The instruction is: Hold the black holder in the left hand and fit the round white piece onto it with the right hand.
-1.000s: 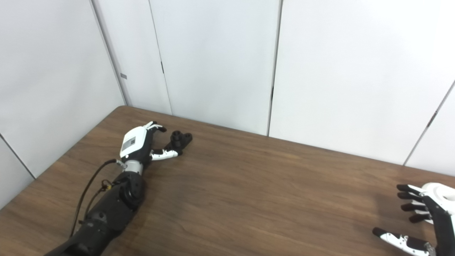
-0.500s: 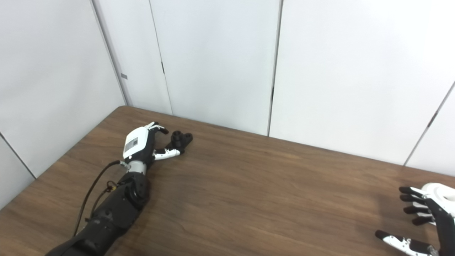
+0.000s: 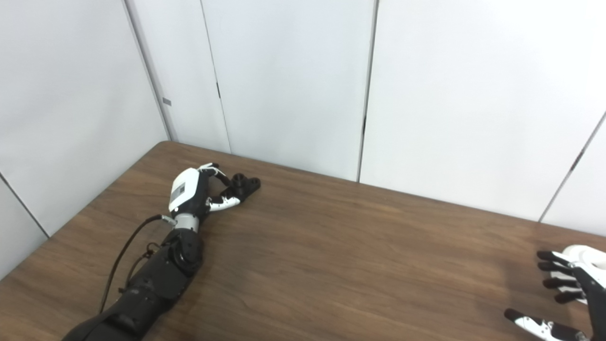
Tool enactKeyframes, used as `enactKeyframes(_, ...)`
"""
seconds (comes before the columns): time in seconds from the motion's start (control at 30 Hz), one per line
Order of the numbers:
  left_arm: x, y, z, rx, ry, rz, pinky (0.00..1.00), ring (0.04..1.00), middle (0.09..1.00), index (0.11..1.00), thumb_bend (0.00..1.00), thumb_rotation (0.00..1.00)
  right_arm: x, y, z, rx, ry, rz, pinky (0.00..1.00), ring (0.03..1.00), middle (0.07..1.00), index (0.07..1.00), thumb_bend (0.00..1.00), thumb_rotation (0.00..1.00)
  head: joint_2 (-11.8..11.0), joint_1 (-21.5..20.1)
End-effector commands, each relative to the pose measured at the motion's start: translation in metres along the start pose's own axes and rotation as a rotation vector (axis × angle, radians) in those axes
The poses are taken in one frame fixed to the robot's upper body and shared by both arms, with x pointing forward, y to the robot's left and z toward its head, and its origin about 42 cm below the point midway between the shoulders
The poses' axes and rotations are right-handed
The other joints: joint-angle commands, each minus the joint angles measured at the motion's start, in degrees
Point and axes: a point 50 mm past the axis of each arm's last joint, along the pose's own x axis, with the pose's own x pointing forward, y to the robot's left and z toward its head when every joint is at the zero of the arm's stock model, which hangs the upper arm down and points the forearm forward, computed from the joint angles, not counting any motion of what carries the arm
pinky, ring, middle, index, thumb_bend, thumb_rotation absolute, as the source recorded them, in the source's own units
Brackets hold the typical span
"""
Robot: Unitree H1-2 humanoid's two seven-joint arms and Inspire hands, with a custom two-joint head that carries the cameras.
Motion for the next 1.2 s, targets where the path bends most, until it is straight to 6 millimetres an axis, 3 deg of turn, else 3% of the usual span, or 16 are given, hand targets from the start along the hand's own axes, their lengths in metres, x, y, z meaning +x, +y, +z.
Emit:
enactKeyframes(0.0, 0.001, -0.009, 0.010, -0.023, -0.018, -0.019, 0.77, 0.888, 0.841, 0.482, 0.52, 0.08, 0.011, -0.017, 0.010, -0.015, -0.055, -0.049, 0.47, 0.600, 0.692, 0.724, 0.68, 0.13, 0.09, -0.07)
enactKeyframes(0.63, -0.007, -0.023, 0.009, -0.047, 0.005, -0.079, 0.77, 0.888, 0.844, 0.482, 0.52, 0.07, 0.014, -0.023, 0.011, -0.034, -0.072, -0.057, 0.47, 0.589, 0.685, 0.713, 0.67, 0.12, 0.38, -0.60)
enactKeyframes(0.83, -0.010, -0.023, 0.012, -0.013, -0.069, -0.120, 0.74, 0.883, 0.849, 0.482, 0.52, 0.07, 0.015, -0.022, 0.014, -0.034, -0.064, -0.060, 0.47, 0.591, 0.688, 0.713, 0.66, 0.14, 0.57, -1.36)
enactKeyframes(1.17, -0.020, -0.030, 0.024, 0.051, -0.176, -0.163, 0.74, 0.884, 0.847, 0.482, 0.52, 0.07, 0.016, -0.020, 0.018, -0.024, -0.062, -0.059, 0.49, 0.605, 0.694, 0.717, 0.66, 0.07, 0.52, -2.08)
